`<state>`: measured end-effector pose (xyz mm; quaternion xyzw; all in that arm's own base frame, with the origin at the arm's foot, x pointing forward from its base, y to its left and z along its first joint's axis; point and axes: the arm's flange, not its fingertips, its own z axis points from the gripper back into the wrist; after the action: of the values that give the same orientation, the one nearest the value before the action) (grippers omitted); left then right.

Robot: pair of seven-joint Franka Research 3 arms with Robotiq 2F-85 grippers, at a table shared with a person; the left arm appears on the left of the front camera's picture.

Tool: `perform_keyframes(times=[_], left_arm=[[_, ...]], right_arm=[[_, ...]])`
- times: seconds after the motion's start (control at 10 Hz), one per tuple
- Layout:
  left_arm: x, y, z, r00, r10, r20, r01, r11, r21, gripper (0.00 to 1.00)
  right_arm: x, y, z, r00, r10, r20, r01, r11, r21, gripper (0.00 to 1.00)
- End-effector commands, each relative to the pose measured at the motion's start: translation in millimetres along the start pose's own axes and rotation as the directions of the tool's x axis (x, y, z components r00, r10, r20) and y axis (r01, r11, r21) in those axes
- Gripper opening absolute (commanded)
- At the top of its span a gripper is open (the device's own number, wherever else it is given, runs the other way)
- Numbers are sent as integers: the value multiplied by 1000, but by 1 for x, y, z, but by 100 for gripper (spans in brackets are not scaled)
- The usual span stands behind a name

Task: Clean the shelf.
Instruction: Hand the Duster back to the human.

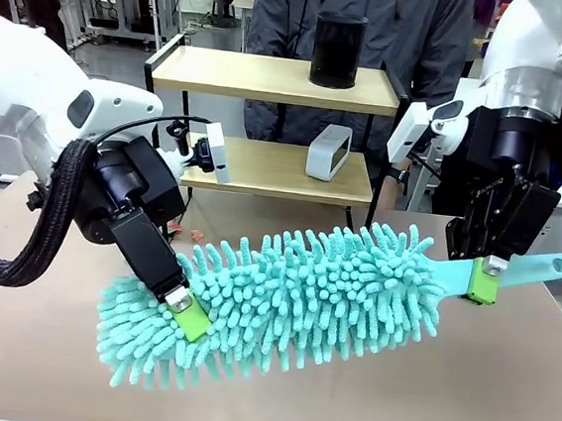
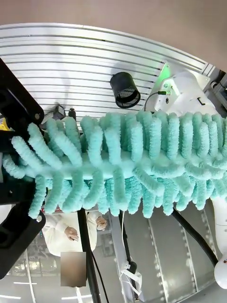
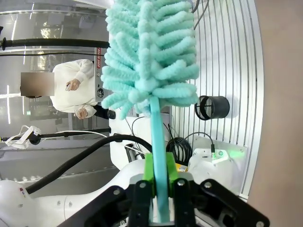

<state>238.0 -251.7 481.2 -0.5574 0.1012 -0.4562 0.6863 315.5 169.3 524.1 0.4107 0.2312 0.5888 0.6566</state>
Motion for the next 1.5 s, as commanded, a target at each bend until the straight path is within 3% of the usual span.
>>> perform_keyframes(times=[0.0, 0.1, 0.2, 0.3, 0.4, 0.5, 0.6, 0.7, 0.8, 0.9, 1.0, 1.1, 1.2, 1.3, 1.4], left_arm=[[-1, 2, 0, 1000, -24, -5, 24, 1000, 10, 0], [-1, 2, 2, 1000, -22, -1, 22, 1000, 10, 0], [0, 2, 2, 1000, -23, 0, 23, 1000, 8, 0], [-1, 1, 4, 1000, -27, 1, 27, 1000, 11, 0], [-5, -2, 10, 999, -43, 5, 43, 999, 13, 0], [-12, -8, 21, 997, -83, -12, 83, 996, 18, 0], [-23, -15, 39, 993, -113, -16, 113, 993, 17, 0], [-38, -22, 61, 990, -139, 12, 138, 990, 17, 0], [-57, -28, 87, 985, -161, 68, 160, 987, 25, 0], [-79, -35, 110, 973, -182, 141, 180, 983, 29, 0], [-101, -42, 133, 949, -203, 242, 199, 979, 42, 0], [-123, -48, 159, 890, -216, 402, 208, 976, 64, 0], [-143, -47, 186, 775, -178, 606, 163, 983, 81, 0], [-166, -39, 214, 597, -101, 796, 108, 993, 44, 0], [-181, -31, 230, 465, -32, 885, 69, 998, 0, 0]], right_arm=[[-3, 4, 4, 999, 35, 29, -36, 999, 15, 68], [-7, 4, 5, 998, 42, 40, -43, 999, 15, 68], [-12, 5, 5, 998, 45, 52, -46, 999, 14, 100], [-18, 6, 6, 996, 51, 74, -52, 999, 15, 72], [-30, 8, 12, 988, 81, 130, -84, 996, 17, 100], [-53, 12, 23, 954, 121, 274, -131, 991, 17, 100], [-85, 16, 33, 876, 123, 467, -138, 990, -3, 100], [-120, 17, 38, 758, 106, 644, -134, 991, -6, 100], [-162, 15, 36, 563, 74, 823, -124, 992, -5, 100], [-195, 10, 28, 378, 46, 925, -137, 990, 6, 100], [-219, 4, 18, 228, 2, 974, -126, 992, 28, 100], [-233, -3, 9, 132, -83, 988, -73, 993, 94, 100], [-239, -9, 1, 73, -184, 980, 19, 983, 183, 100], [-239, -13, -3, 51, -278, 959, 124, 955, 270, 100], [-236, -17, -3, 45, -361, 932, 201, 917, 345, 100]])
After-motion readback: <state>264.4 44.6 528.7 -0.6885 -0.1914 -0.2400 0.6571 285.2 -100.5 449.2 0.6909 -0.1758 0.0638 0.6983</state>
